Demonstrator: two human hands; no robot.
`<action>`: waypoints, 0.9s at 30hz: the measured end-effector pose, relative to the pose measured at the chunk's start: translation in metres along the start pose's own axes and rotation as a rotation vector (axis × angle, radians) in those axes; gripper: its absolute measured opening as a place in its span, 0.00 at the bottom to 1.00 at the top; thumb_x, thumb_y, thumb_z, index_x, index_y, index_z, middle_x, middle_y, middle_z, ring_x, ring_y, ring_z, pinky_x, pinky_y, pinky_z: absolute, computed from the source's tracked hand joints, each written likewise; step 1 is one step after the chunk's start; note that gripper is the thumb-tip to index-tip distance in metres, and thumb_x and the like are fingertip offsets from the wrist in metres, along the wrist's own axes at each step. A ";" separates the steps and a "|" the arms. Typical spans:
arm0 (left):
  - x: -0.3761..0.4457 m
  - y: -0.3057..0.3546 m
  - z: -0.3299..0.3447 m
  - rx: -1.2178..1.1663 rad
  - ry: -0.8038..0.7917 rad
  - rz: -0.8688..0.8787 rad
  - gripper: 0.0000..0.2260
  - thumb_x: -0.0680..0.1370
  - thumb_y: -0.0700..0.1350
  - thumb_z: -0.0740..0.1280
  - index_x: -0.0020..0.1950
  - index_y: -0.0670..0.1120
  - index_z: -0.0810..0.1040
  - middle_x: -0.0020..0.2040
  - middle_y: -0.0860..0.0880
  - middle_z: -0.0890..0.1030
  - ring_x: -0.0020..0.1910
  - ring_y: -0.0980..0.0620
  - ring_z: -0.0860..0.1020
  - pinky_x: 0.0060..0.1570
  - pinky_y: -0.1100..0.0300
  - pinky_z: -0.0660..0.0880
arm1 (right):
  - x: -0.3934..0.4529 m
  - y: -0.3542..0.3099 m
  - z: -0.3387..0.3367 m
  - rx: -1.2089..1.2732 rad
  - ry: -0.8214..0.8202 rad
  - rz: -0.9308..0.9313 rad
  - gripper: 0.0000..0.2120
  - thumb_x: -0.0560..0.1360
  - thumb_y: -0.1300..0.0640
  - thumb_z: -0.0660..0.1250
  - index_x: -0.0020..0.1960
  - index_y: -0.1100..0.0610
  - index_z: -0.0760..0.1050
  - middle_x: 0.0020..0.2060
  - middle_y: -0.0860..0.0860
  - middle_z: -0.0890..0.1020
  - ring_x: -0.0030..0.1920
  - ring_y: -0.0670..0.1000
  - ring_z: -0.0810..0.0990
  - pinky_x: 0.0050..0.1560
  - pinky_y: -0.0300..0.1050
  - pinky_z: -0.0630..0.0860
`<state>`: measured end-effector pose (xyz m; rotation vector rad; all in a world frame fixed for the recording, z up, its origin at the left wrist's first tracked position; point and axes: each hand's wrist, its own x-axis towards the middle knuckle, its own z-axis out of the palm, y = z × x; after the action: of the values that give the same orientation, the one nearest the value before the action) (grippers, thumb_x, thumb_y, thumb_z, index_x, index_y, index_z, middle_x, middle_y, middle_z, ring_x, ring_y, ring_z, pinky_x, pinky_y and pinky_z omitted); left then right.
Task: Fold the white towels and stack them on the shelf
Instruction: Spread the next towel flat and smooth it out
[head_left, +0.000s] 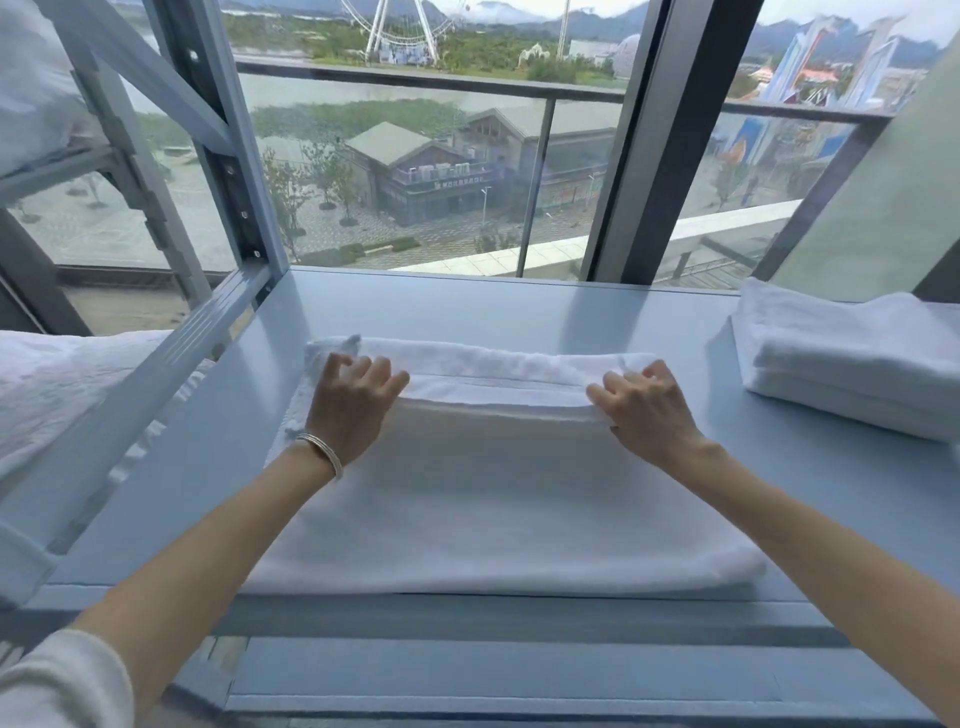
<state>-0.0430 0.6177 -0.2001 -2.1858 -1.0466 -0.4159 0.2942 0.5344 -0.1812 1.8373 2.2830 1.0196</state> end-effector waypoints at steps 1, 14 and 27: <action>-0.008 0.001 0.003 0.030 -0.055 -0.010 0.13 0.60 0.33 0.70 0.39 0.47 0.77 0.34 0.46 0.76 0.33 0.45 0.76 0.45 0.52 0.67 | -0.013 -0.003 0.003 -0.024 -0.024 0.018 0.18 0.46 0.68 0.72 0.33 0.55 0.75 0.26 0.51 0.74 0.26 0.54 0.75 0.33 0.44 0.68; -0.039 -0.021 -0.026 -0.094 -0.041 -0.132 0.09 0.60 0.29 0.67 0.32 0.42 0.74 0.28 0.44 0.72 0.24 0.45 0.74 0.22 0.61 0.67 | -0.062 0.008 -0.019 0.244 -0.050 0.393 0.14 0.57 0.76 0.70 0.37 0.63 0.73 0.33 0.58 0.73 0.32 0.59 0.75 0.22 0.41 0.67; -0.078 -0.011 -0.079 -0.174 -0.163 -0.214 0.14 0.54 0.29 0.71 0.34 0.41 0.74 0.31 0.43 0.73 0.28 0.41 0.76 0.21 0.58 0.71 | -0.117 0.003 -0.041 0.522 -0.071 0.413 0.09 0.64 0.73 0.63 0.40 0.62 0.73 0.39 0.57 0.74 0.43 0.59 0.73 0.33 0.43 0.64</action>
<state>-0.1004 0.5241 -0.1804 -2.2989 -1.3869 -0.4444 0.3146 0.4129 -0.1898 2.5696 2.3343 0.3733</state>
